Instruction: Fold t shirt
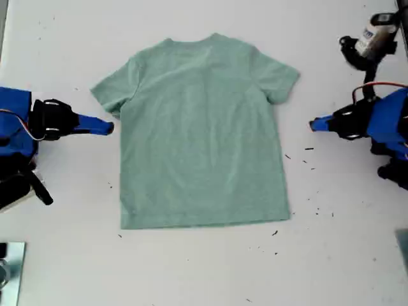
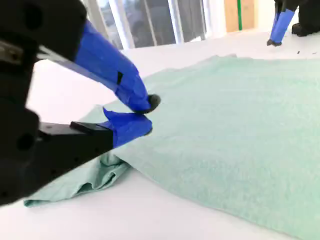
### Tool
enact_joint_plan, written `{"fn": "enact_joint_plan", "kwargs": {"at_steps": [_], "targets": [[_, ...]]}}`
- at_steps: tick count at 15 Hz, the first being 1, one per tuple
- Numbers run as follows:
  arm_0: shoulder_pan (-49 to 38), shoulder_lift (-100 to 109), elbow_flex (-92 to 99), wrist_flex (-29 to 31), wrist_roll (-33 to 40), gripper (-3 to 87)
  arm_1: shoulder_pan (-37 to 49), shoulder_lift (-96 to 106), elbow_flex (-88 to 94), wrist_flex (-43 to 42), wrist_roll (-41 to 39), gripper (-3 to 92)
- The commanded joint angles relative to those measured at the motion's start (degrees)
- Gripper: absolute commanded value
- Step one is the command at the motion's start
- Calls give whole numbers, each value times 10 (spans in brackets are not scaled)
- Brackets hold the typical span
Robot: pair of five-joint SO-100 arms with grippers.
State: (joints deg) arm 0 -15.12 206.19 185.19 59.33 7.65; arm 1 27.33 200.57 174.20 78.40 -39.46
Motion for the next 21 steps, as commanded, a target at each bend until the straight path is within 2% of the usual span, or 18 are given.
{"fn": "enact_joint_plan", "kwargs": {"at_steps": [1, 7, 11, 12, 13, 15, 18, 19, 20, 21], "targets": [[8, 4, 4, -1, 3, -1, 5, 4, 33, -9, 286, 21], [4, 4, 4, -1, 4, 25, -11, 4, 33, -9, 292, 20], [7, 4, 5, -2, -13, -2, -42, -11, -28, -5, 279, 22], [8, 4, 6, -2, -11, -2, -24, -102, -113, -6, 247, 22], [6, 4, 7, -4, -9, -2, 18, -268, -254, -6, 171, 22], [-3, 3, 8, -4, -2, -2, 104, -551, -569, 47, 1, 22], [-5, 3, 8, -4, 9, -2, 192, -800, -863, 112, -166, 22], [-6, 3, 8, -4, 10, -2, 204, -860, -930, 134, -196, 26], [-4, 3, 8, -4, 11, -2, 208, -896, -970, 155, -219, 103], [-1, 3, 8, -4, 11, -2, 210, -904, -976, 160, -222, 237]]}}
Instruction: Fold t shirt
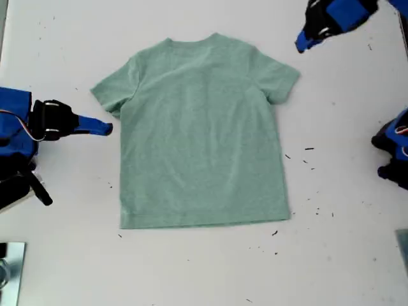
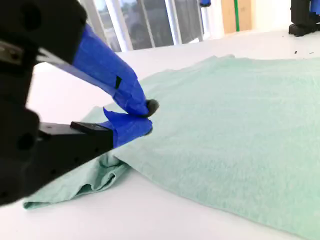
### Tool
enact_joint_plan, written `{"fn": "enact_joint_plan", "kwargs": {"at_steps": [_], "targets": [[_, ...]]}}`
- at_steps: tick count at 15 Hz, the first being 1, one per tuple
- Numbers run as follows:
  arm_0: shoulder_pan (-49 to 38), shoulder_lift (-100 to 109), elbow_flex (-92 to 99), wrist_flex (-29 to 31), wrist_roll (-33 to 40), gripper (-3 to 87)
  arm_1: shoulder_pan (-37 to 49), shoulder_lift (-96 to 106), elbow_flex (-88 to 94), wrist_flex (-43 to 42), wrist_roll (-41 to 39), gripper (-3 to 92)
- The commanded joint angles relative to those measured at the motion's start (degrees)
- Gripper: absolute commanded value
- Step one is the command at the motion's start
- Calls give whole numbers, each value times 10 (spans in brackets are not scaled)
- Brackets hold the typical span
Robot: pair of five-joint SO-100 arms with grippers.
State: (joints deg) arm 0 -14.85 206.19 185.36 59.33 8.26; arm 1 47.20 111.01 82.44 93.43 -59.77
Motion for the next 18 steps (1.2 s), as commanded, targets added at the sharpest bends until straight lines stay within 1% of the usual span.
{"fn": "enact_joint_plan", "kwargs": {"at_steps": [1, 2, 3, 4, 5, 7, 9, 10, 12, 13, 14, 15, 17, 18], "targets": [[-2, 3, 6, -4, 5, -2, 11, -10, -61, 11, -42, 388], [-2, 3, 6, -4, 7, -2, 15, -11, -69, 18, -56, 391], [-3, 3, 6, -4, 9, -2, 26, -11, -65, 19, -63, 329], [-2, 3, 6, -4, 9, -2, 40, -11, -42, 12, -74, 330], [-2, 3, 6, -4, 9, -2, 60, -9, 16, -25, -89, 333], [2, 3, 6, -4, 10, -2, 91, -16, 170, -160, -108, 340], [4, 3, 6, -4, 10, -2, 99, -63, 258, -273, -113, 341], [4, 3, 6, -4, 10, -2, 98, -92, 276, -314, -111, 343], [1, 3, 6, -4, 11, -2, 96, -141, 296, -367, -109, 333], [0, 3, 6, -4, 11, -2, 94, -163, 299, -382, -107, 269], [0, 3, 6, -4, 11, -2, 94, -178, 295, -385, -98, 56], [2, 3, 6, -4, 12, -2, 95, -183, 282, -368, -104, -1], [5, 3, 6, -4, 12, -2, 95, -180, 217, -279, -108, -1], [4, 3, 6, -5, 12, -2, 91, -180, 206, -269, -109, -1]]}}
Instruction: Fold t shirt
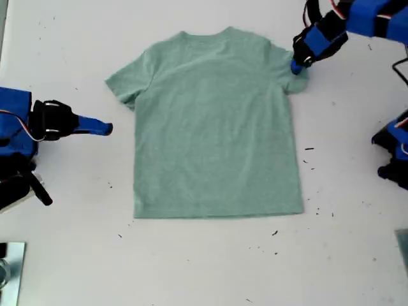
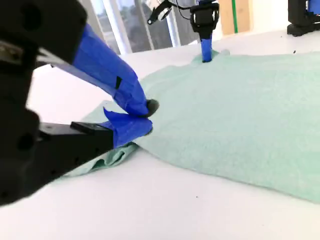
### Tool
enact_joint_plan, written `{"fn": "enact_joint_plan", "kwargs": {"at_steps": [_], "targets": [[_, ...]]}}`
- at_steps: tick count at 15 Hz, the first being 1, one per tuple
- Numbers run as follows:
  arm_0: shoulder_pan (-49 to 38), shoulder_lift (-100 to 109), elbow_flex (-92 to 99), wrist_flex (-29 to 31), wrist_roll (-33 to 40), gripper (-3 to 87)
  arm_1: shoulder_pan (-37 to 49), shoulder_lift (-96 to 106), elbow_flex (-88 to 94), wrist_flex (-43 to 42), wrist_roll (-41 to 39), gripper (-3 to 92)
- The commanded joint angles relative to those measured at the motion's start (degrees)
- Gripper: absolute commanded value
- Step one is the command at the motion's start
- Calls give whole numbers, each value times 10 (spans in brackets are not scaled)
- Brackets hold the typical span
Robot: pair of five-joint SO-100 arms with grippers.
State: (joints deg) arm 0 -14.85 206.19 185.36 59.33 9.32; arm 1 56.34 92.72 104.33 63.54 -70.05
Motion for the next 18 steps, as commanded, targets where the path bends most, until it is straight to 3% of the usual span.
{"fn": "enact_joint_plan", "kwargs": {"at_steps": [1, 4, 7, 9, 13, 14, 15, 18], "targets": [[1, 3, 6, -5, 2, -2, -2, -4, -14, 24, -4, -1], [5, 3, 6, -5, 4, -2, -12, 47, -105, 129, 25, -2], [1, 3, 6, -5, 4, -2, -111, 21, -329, 243, 102, -2], [-2, 3, 6, -5, 4, -2, -197, -59, -466, 236, 161, -2], [-6, 3, 6, -5, 3, -2, -288, -206, -512, 86, 234, 23], [-8, 3, 6, -5, 3, -2, -295, -243, -512, 60, 232, 218], [-11, 3, 6, -5, 4, -2, -302, -267, -516, 40, 231, 288], [-7, 1, 6, -5, 1, -2, -301, -163, -522, 99, 233, 236]]}}
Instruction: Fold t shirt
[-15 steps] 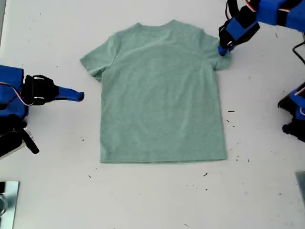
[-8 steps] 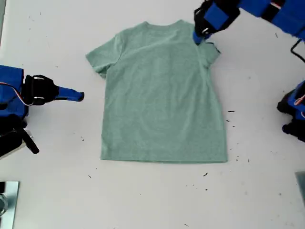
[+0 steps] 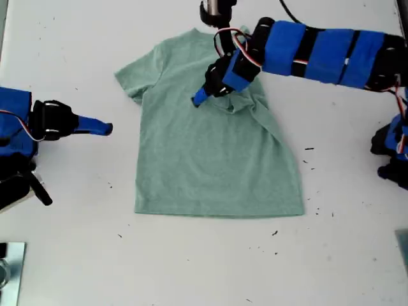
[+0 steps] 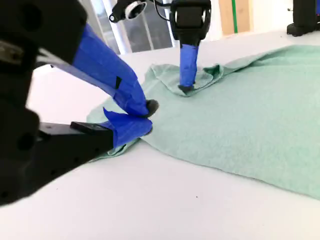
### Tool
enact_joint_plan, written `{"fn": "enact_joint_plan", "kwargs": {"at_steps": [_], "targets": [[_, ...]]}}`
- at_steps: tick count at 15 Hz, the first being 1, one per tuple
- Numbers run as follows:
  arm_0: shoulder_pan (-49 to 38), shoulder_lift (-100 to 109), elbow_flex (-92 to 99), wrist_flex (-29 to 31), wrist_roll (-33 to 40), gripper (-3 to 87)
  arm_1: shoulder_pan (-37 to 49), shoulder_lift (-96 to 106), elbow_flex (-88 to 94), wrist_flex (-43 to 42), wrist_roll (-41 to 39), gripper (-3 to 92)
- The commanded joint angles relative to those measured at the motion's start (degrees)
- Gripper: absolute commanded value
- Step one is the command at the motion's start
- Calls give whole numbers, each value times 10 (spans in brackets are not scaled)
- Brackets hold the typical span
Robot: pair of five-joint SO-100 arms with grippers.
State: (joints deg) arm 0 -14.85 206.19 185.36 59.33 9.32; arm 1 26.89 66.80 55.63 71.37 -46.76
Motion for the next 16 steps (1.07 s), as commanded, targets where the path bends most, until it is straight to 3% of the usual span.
{"fn": "enact_joint_plan", "kwargs": {"at_steps": [1, 4, 6, 8, 11, 14, 16], "targets": [[-8, 1, 6, -5, 1, -2, -4, 161, -29, 47, -3, 224], [-9, 1, 6, -5, 1, -2, 32, 436, 227, 105, -27, 222], [-12, 3, 6, -5, 3, 0, 78, 651, 594, 44, -4, 25], [-15, 3, 6, -5, -2, 12, 98, 789, 872, -48, 20, 25], [-25, 3, 6, -5, -2, -2, 105, 847, 1043, -123, 38, 25], [-23, 3, 2, -4, -11, -2, 119, 1002, 1114, -109, 44, 25], [-50, -91, -105, -11, -32, -3, 119, 954, 1101, -121, 51, 25]]}}
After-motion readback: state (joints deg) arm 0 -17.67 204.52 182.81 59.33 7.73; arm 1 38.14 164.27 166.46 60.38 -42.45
